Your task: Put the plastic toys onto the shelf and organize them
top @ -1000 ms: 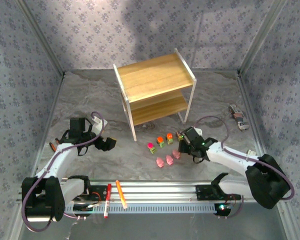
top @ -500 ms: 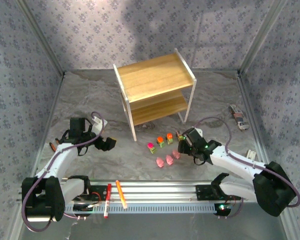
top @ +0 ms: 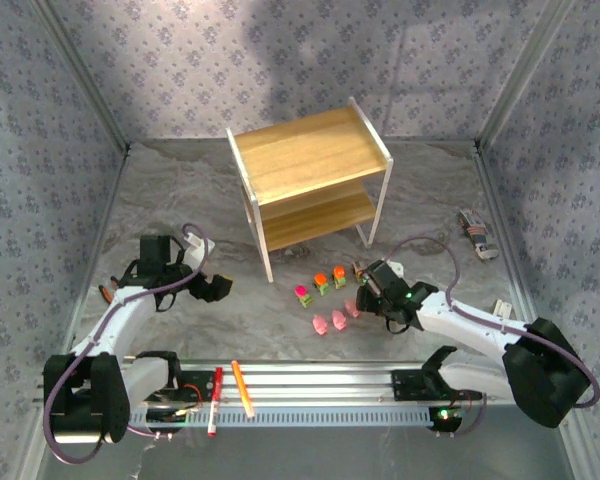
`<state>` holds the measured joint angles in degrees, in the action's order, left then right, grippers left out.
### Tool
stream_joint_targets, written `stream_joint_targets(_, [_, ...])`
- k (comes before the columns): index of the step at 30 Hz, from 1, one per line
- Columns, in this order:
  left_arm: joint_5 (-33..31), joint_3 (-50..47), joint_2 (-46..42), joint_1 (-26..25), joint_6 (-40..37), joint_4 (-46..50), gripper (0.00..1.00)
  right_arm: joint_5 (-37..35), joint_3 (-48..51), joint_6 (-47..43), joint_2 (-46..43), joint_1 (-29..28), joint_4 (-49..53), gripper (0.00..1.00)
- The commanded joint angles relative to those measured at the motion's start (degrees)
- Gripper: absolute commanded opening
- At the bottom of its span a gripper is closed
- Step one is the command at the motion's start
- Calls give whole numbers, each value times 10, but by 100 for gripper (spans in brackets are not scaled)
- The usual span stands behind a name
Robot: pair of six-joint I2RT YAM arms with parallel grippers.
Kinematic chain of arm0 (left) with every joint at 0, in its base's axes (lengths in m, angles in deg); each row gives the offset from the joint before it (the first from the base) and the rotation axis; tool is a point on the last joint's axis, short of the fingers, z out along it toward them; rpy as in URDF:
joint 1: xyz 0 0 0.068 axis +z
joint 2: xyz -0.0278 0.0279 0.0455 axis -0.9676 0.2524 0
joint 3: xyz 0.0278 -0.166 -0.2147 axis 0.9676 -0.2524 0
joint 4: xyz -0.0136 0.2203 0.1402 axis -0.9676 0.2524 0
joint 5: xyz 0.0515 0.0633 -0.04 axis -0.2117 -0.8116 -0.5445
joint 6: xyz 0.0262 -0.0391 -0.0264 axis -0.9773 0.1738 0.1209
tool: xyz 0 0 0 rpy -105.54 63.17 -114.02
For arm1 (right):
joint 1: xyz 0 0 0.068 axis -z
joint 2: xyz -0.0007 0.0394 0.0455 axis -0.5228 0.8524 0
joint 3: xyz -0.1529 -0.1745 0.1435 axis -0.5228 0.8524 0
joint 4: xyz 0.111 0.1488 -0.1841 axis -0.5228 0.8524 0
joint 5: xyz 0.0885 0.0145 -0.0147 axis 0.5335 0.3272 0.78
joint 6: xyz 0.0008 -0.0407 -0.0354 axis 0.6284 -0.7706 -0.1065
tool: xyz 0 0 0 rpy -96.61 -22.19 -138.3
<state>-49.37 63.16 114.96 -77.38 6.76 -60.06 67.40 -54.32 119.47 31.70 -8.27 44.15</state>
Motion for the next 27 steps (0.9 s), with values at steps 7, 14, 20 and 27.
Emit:
stream_joint_targets(7, [5,1,3,-3,-3,3,98,-21,18,5,-8,-8,12,68])
stream_joint_targets(14, [5,1,3,-3,-3,3,98,-40,29,22,-3,-16,-1,65])
stream_joint_targets(20, [5,0,1,-2,-3,4,98,-43,29,14,3,-22,-9,61])
stream_joint_targets(27, [5,1,2,-3,-2,4,98,-54,31,24,9,-36,-15,55])
